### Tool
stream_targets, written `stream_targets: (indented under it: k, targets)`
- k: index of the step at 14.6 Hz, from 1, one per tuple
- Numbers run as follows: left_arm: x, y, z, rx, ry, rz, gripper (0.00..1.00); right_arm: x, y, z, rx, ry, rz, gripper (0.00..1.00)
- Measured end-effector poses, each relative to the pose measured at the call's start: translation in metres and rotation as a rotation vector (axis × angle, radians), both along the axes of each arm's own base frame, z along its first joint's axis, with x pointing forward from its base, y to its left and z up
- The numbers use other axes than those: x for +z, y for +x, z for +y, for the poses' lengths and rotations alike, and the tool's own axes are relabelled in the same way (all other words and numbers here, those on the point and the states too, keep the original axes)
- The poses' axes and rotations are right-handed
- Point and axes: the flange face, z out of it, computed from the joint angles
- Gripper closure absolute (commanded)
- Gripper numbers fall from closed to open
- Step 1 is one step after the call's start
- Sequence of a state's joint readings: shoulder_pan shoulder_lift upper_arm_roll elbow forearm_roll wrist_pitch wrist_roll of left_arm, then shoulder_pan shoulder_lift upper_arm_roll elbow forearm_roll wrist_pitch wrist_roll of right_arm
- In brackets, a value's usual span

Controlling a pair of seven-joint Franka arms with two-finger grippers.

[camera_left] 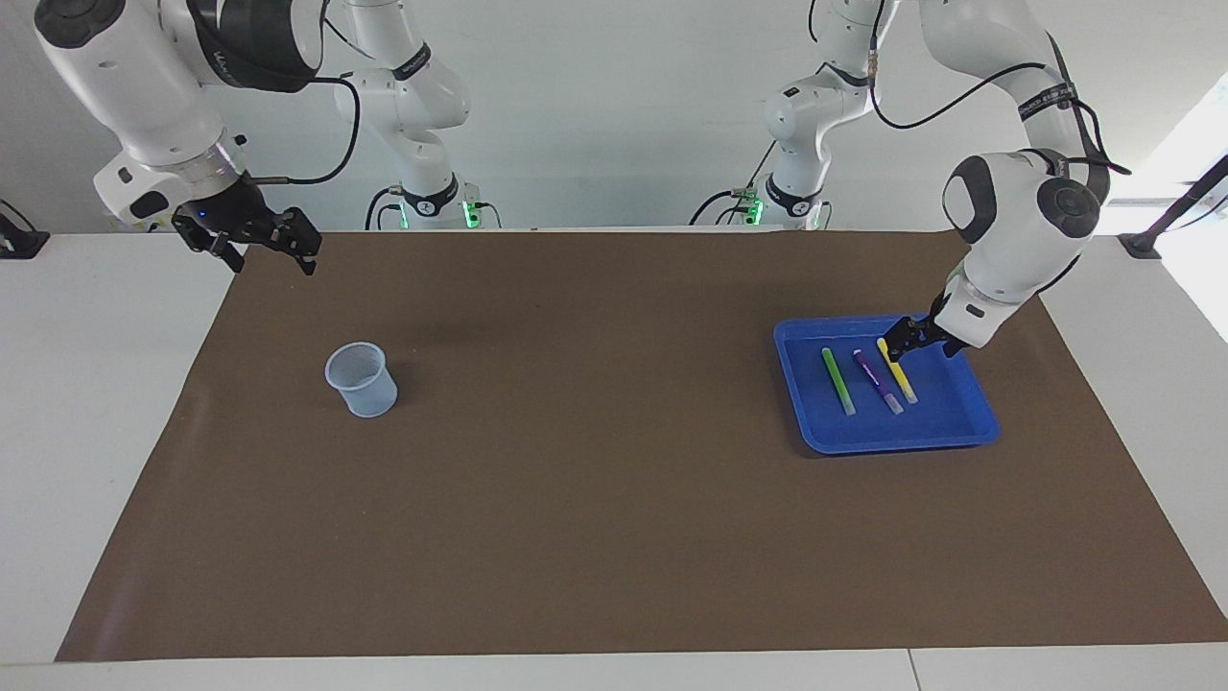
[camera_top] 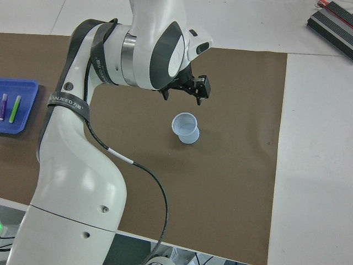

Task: Right arm passes pens to left for tray arrangement
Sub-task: 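Open the left gripper and raise it away from the yellow pen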

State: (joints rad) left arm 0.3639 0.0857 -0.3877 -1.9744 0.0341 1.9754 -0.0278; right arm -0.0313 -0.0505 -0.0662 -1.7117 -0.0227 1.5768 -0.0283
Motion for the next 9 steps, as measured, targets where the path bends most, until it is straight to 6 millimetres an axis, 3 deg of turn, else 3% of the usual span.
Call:
stream_targets:
  k: [4, 9]
  targets:
    - [0.02, -0.002, -0.018, -0.023, 0.009, 0.008, 0.0, 0.0, -0.001, -0.006, -0.011, 0.0, 0.0, 0.0]
    - [0.07, -0.015, -0.027, -0.025, 0.033, 0.053, 0.0, 0.0, 0.0, -0.004, -0.007, 0.0, 0.0, 0.0]
